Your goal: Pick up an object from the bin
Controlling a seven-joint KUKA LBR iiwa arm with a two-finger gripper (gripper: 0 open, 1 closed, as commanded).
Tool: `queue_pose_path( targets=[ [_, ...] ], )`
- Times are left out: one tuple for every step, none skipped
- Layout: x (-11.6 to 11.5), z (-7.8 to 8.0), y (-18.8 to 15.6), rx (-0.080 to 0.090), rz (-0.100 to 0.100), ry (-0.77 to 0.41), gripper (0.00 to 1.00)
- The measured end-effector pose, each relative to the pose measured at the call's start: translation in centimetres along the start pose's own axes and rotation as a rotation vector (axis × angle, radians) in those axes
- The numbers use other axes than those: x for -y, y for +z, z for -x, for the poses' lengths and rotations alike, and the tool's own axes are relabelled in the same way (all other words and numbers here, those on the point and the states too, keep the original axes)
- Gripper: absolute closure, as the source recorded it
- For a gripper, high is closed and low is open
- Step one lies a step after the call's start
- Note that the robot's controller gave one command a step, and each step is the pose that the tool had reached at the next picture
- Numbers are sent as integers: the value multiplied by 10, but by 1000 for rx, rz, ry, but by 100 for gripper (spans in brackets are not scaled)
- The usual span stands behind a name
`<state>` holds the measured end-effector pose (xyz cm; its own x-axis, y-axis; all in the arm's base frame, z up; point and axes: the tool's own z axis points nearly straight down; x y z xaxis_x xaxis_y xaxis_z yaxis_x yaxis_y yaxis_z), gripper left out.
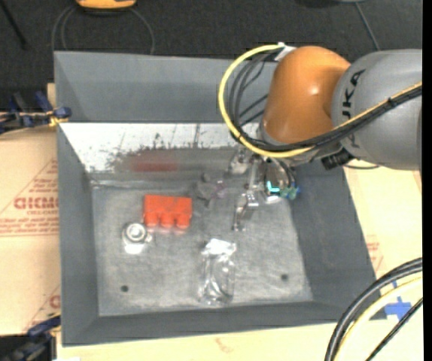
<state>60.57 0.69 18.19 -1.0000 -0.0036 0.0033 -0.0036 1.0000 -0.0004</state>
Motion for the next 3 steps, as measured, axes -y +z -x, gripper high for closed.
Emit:
queue_pose_path(
  targets=[
    [0,2,-4,8,0,0,100],
    [14,12,-65,14,-2,-119,100],
    [14,3,-8,2,-1,-164,100]
  ],
)
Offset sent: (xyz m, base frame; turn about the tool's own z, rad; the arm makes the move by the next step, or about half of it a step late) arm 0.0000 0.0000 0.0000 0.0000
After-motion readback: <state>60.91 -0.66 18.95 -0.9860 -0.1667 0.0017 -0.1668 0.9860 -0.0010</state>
